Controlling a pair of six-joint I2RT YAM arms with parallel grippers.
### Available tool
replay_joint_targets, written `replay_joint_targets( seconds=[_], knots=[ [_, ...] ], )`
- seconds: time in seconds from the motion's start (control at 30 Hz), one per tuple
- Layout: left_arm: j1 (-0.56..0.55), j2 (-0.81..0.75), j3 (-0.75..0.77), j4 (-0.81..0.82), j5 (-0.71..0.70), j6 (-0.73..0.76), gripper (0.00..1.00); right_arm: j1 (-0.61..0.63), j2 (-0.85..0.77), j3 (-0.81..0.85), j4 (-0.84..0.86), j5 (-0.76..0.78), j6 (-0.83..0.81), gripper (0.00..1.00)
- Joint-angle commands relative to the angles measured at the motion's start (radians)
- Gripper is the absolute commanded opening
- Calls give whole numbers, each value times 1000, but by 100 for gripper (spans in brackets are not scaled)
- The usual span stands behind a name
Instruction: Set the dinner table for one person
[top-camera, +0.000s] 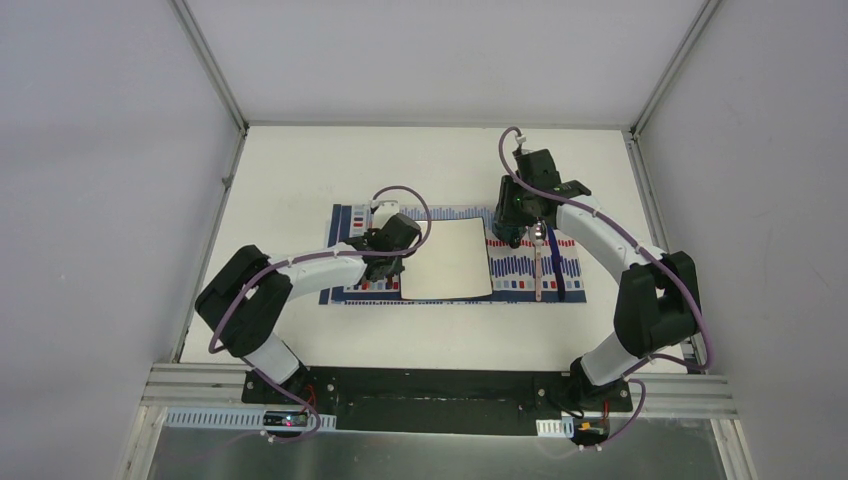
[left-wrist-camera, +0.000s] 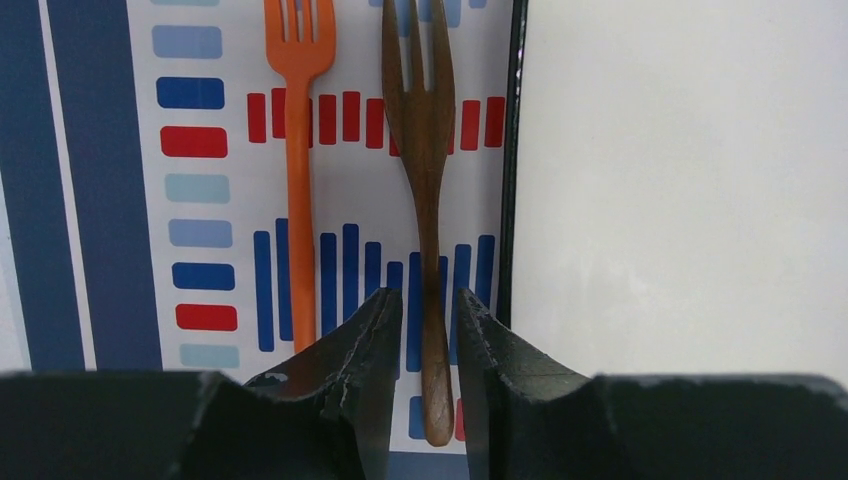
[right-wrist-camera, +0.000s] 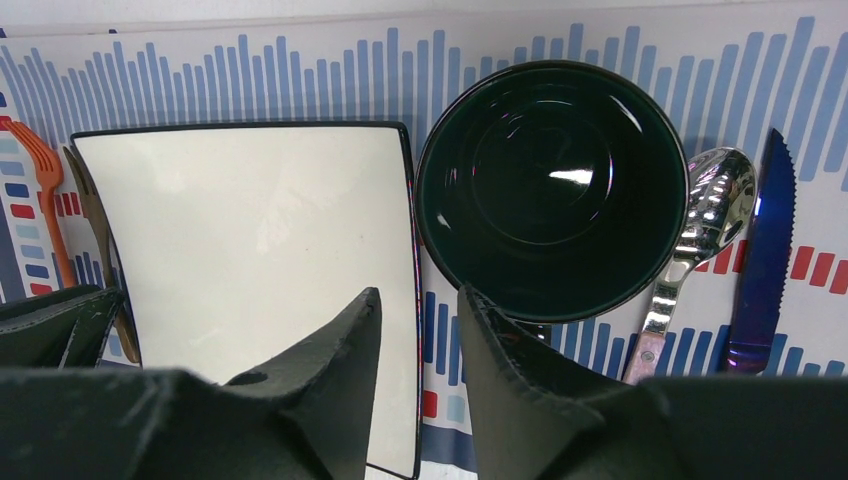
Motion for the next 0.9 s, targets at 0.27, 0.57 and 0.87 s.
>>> replay_joint_targets(
  seconds=[0.27, 0.57, 0.87],
  knots=[
    [-9, 47, 35, 37, -45, -9, 29, 10, 3, 13, 25, -15, -11, 37],
    [-9, 55, 47, 27, -49, -4, 29, 12, 6, 16, 25, -20, -11, 36],
    [-7, 43, 59, -10, -82, -1, 28, 16, 9, 18, 26, -20, -10, 36]
  ],
)
